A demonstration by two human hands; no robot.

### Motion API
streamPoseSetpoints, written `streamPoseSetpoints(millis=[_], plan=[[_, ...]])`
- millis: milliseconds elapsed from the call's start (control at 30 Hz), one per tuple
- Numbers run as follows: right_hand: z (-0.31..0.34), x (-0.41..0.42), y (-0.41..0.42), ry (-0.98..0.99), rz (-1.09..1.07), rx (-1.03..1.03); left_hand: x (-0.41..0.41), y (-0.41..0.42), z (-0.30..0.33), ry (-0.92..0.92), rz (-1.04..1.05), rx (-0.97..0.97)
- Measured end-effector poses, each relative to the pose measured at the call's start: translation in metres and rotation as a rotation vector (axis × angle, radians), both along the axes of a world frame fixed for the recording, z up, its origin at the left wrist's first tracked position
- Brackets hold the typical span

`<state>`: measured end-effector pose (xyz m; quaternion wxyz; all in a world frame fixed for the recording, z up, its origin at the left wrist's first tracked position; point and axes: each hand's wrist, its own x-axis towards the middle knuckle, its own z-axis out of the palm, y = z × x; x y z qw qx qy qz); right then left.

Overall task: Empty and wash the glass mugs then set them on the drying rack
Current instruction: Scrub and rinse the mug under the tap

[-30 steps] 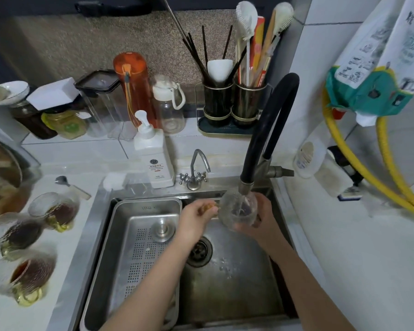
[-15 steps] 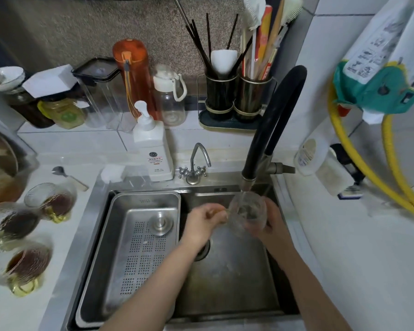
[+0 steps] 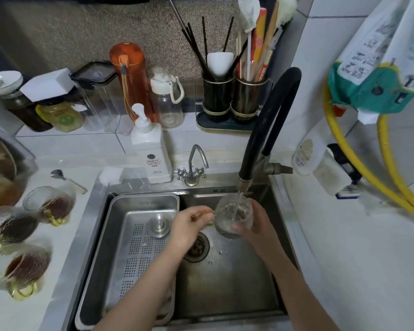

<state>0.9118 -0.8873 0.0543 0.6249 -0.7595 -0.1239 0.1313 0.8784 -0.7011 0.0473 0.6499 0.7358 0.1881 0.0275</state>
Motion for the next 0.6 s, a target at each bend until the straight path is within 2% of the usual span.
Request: streamPoseSetpoints(millis=[167,367,600], plan=[[0.003,0.013,0.004,0.041,0.0,-0.001,0.008,0.002,0.004,0.001,0.037,-0.024],[-0.01,-0.009,0.008,0.072,-0.005,0.062,-0.008,0.01,-0.001,0.04,0.027,-0.012],[0.013,0.007,0.019,0.063,-0.004,0.077,0.003,0.01,0.005,0.021,0.082,-0.058]])
